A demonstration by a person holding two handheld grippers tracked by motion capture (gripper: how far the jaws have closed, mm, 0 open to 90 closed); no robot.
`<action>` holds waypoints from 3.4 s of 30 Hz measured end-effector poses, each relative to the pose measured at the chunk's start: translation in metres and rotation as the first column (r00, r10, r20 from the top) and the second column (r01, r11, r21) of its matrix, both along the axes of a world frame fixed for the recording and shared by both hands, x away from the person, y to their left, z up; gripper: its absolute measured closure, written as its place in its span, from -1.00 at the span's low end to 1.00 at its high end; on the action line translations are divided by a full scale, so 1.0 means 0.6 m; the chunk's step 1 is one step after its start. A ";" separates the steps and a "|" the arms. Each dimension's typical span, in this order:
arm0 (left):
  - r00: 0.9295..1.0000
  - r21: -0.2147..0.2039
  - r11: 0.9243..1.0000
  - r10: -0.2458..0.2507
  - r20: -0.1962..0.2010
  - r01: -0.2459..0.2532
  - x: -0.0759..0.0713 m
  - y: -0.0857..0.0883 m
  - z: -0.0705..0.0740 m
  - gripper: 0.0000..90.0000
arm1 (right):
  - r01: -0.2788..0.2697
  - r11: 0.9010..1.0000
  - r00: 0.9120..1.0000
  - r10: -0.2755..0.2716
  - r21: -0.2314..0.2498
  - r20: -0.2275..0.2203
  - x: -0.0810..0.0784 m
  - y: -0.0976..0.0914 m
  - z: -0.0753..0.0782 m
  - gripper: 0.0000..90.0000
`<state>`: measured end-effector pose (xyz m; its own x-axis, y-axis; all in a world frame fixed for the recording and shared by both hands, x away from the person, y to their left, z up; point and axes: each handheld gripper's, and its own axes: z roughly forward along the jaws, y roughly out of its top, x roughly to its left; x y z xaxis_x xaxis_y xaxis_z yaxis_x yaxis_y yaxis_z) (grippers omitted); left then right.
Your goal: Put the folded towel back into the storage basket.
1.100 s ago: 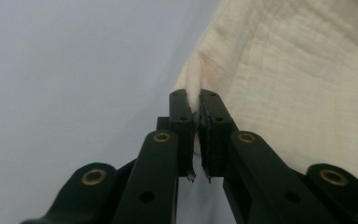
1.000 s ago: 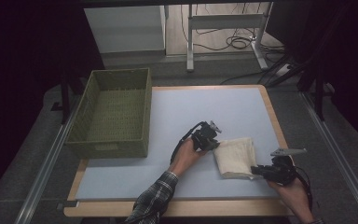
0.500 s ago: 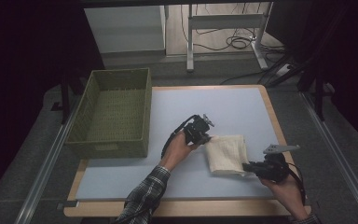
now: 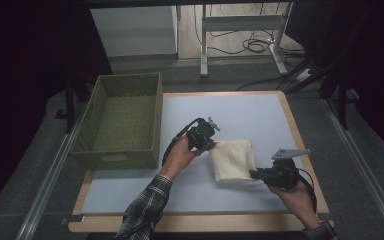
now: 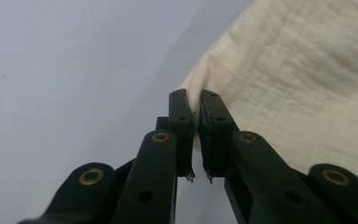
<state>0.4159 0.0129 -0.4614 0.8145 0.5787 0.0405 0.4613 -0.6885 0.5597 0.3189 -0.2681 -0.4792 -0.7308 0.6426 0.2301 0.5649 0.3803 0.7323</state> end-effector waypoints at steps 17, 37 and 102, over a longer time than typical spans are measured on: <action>0.999 0.025 0.999 0.044 -0.016 -0.044 0.002 0.056 0.035 0.86 | -0.046 0.998 0.999 0.046 0.035 0.014 0.018 0.049 0.020 0.80; 0.995 0.068 0.993 0.102 -0.006 -0.101 0.004 0.131 0.084 0.85 | -0.103 0.993 0.994 0.101 0.063 0.033 0.046 0.115 0.042 0.80; 0.916 0.094 0.916 0.375 0.144 -0.390 0.014 0.363 0.206 0.88 | -0.182 0.972 0.982 0.172 0.151 0.080 0.145 0.358 0.124 0.80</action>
